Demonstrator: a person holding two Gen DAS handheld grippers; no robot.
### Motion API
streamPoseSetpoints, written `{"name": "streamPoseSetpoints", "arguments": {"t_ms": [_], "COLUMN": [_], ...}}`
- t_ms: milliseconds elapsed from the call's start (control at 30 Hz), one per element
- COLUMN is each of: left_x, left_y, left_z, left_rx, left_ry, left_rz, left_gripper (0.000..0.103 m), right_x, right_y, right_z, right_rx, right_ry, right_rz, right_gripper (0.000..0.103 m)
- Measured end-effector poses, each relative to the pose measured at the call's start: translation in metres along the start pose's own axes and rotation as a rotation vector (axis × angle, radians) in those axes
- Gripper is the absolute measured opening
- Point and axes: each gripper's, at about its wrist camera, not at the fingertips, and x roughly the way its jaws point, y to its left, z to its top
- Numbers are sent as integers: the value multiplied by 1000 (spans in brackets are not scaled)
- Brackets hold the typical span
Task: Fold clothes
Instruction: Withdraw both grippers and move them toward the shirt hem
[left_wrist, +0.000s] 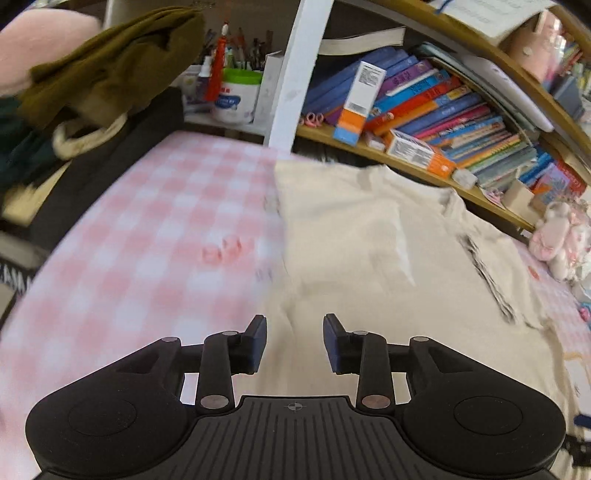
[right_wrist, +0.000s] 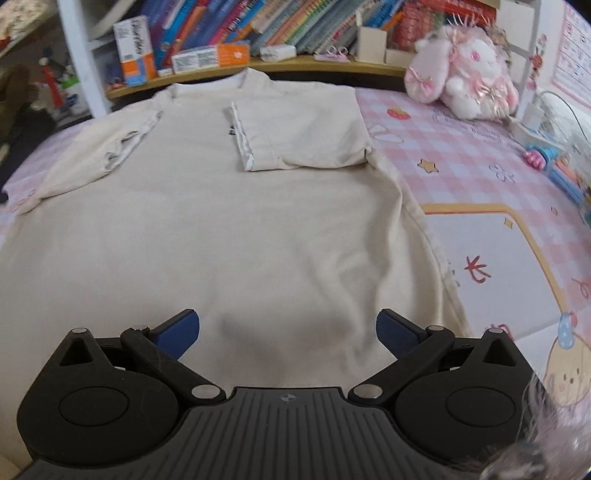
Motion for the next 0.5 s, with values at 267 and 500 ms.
{"name": "streamPoseSetpoints", "arguments": {"t_ms": [267, 500], "left_x": [-57, -87], "left_y": [-45, -63], "left_z": [-77, -121], "left_rx": [37, 9], "left_ry": [-54, -47], "left_rz": [80, 124], "left_gripper": [55, 68], "right_x": [-32, -59], "right_y": [-28, -47], "right_z": [-26, -59], "right_rx": [-66, -94], "right_ry": [-41, -44], "right_rz": [92, 134], "right_gripper": [103, 103]}}
